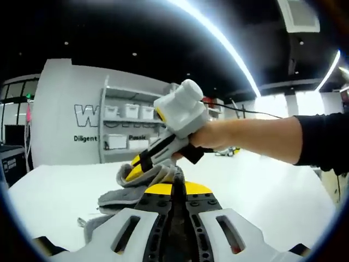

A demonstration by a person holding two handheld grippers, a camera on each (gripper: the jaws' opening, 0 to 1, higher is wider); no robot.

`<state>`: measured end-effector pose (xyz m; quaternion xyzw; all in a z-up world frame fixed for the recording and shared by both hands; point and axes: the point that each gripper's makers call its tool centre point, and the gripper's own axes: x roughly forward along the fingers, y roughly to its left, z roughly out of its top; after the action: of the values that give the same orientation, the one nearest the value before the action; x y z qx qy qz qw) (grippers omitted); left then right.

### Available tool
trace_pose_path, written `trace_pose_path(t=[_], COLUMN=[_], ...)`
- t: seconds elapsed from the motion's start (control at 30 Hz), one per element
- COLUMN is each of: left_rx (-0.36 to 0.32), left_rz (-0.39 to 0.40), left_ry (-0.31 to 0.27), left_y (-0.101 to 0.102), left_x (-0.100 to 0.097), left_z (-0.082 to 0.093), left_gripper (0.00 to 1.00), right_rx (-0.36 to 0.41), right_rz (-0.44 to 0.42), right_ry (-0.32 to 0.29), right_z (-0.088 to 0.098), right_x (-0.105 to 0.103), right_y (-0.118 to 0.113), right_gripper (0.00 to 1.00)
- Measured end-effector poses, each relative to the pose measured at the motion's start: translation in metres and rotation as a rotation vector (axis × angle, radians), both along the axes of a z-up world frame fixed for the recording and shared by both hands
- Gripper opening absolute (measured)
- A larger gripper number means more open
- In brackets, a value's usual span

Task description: Open the folded towel by lifting each exposed corner and separating the folded layers until the towel lies flat within the target outline without major curled edges

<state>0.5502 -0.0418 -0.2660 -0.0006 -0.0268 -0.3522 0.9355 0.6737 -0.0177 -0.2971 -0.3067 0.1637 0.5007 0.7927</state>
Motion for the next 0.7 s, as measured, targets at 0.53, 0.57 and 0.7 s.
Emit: trace_pose_path(t=[0.53, 0.57, 0.7], left_rx=[0.06, 0.066, 0.086], left_rz=[-0.026, -0.028, -0.037], left_ry=[-0.021, -0.023, -0.025], left_y=[-0.03, -0.033, -0.041], left_x=[-0.001, -0.002, -0.004], left_z=[-0.001, -0.002, -0.005], left_gripper=[0.03, 0.03, 0.03], right_rx=[0.015, 0.018, 0.05], right_rz=[-0.032, -0.034, -0.049], right_ry=[0.013, 0.013, 0.043], right_z=[-0.005, -0.005, -0.008], right_x=[-0.005, -0.005, -0.007], right_y=[-0.032, -0.034, -0.041], right_gripper=[0.03, 0.03, 0.03])
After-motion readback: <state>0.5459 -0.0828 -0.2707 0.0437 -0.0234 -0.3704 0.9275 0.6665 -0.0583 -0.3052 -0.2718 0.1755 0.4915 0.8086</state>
